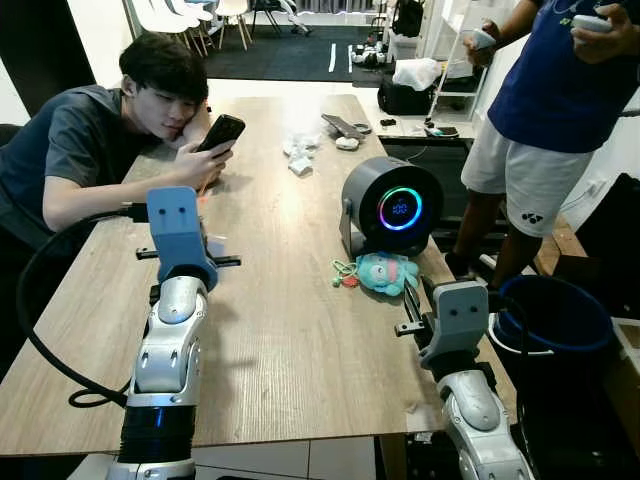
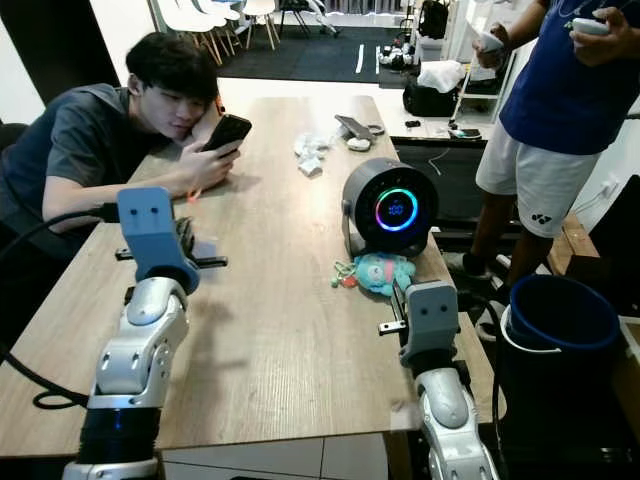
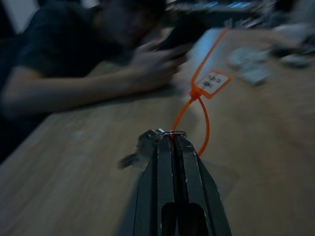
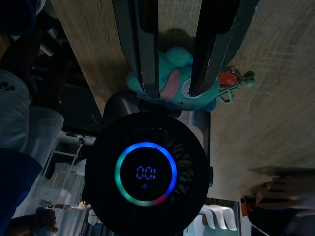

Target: Hang keys on a hook

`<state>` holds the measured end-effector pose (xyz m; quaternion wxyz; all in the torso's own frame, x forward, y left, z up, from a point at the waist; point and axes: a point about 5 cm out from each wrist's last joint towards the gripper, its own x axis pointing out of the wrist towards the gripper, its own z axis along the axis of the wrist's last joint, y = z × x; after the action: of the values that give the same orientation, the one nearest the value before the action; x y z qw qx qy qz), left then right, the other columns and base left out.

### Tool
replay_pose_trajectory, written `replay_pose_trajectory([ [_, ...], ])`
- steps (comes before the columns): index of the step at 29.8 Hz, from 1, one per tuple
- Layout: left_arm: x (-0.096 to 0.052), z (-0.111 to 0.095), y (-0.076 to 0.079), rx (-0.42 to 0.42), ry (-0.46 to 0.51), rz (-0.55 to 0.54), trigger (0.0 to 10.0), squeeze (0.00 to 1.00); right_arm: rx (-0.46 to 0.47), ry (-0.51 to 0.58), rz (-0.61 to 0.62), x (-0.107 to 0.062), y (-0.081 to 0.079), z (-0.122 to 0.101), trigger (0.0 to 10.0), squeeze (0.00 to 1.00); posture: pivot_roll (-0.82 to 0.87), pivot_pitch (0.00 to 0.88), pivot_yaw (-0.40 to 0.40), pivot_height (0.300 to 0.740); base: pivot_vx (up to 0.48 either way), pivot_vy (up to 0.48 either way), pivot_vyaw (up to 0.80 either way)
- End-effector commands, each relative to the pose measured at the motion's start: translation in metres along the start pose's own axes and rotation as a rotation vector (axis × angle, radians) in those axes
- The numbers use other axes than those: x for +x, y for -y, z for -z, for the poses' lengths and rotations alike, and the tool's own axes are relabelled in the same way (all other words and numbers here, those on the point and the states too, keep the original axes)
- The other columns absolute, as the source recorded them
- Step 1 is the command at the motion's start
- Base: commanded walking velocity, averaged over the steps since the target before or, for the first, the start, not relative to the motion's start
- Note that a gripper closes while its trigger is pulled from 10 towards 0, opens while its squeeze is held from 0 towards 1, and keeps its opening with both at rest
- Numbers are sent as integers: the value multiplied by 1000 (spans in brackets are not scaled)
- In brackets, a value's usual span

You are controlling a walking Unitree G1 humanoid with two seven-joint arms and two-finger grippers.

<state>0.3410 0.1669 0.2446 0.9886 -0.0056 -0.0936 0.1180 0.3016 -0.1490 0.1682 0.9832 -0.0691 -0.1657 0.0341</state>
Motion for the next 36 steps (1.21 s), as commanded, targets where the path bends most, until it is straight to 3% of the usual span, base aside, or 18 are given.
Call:
replay_pose_trajectory([
  [1, 0, 6, -3, -27, -83, -56, 10000, 0, 7, 5, 12, -1, 1, -2, 10000, 0, -3, 155, 66, 740, 0, 0, 0],
  [3, -2, 11, -2, -108, -146, -67, 10000, 0, 11, 6, 19, -1, 1, -2, 10000, 0, -1, 151, 70, 740, 0, 0, 0],
  [4, -2, 11, -2, -108, -146, -67, 10000, 0, 11, 6, 19, -1, 1, -2, 10000, 0, -1, 151, 70, 740, 0, 0, 0],
  [5, -4, 12, -1, -177, -166, -72, 10000, 0, 12, 5, 23, -1, 1, -1, 10000, 0, -1, 147, 73, 740, 0, 0, 0],
  [9, -3, 7, -3, -205, -134, -99, 10000, 0, 13, 6, 28, -1, 0, -1, 10000, 0, -2, 142, 75, 740, 0, 0, 0],
  [11, -1, -4, -7, -122, -51, -113, 10000, 0, 13, 11, 33, 0, 1, -3, 10000, 0, -2, 139, 76, 740, 0, 0, 0],
  [12, -1, -4, -7, -122, -51, -113, 10000, 0, 13, 11, 33, 0, 1, -3, 10000, 0, -2, 139, 76, 740, 0, 0, 0],
  [17, 1, -37, -13, 128, 193, -66, 10000, 0, 10, 17, 38, 2, 4, -4, 10000, 0, 0, 134, 77, 740, 0, 0, 0],
  [18, 1, -37, -13, 128, 193, -66, 10000, 0, 10, 17, 38, 2, 4, -4, 10000, 0, 0, 134, 77, 740, 0, 0, 0],
  [19, 1, -39, -11, 163, 217, -24, 10000, 0, 9, 16, 39, 2, 4, -3, 10000, 0, 1, 133, 77, 740, 0, 0, 0],
  [20, -3, -39, -3, 239, 239, 94, 10000, 0, 9, 14, 39, 2, 4, -2, 10000, 0, 2, 134, 77, 740, 0, 0, 0],
  [23, -5, -33, 4, 278, 218, 178, 10000, 0, 8, 11, 39, 1, 4, -2, 10000, 0, 4, 133, 77, 740, 0, 0, 0],
  [24, -8, -19, 10, 318, 161, 239, 10000, 0, 9, 7, 38, 0, 3, 0, 10000, 0, 5, 133, 77, 740, 0, 0, 0],
  [29, -9, 3, 23, 379, 43, 299, 10000, 0, 10, 1, 36, 0, 2, 1, 10000, 0, 3, 136, 75, 740, 0, 0, 0],
  [32, -9, 7, 29, 394, 30, 317, 10000, 0, 10, -1, 35, 0, 1, 2, 10000, 0, 3, 140, 75, 740, 0, 0, 0],
  [33, -8, 12, 40, 408, 12, 369, 10000, 0, 12, -4, 31, -1, -1, 2, 10000, 0, 5, 144, 80, 740, 0, 0, 0],
  [36, -5, 12, 47, 423, 11, 428, 10000, 0, 15, -7, 31, -2, -2, 3, 10000, 0, 6, 145, 85, 740, 0, 0, 0],
])
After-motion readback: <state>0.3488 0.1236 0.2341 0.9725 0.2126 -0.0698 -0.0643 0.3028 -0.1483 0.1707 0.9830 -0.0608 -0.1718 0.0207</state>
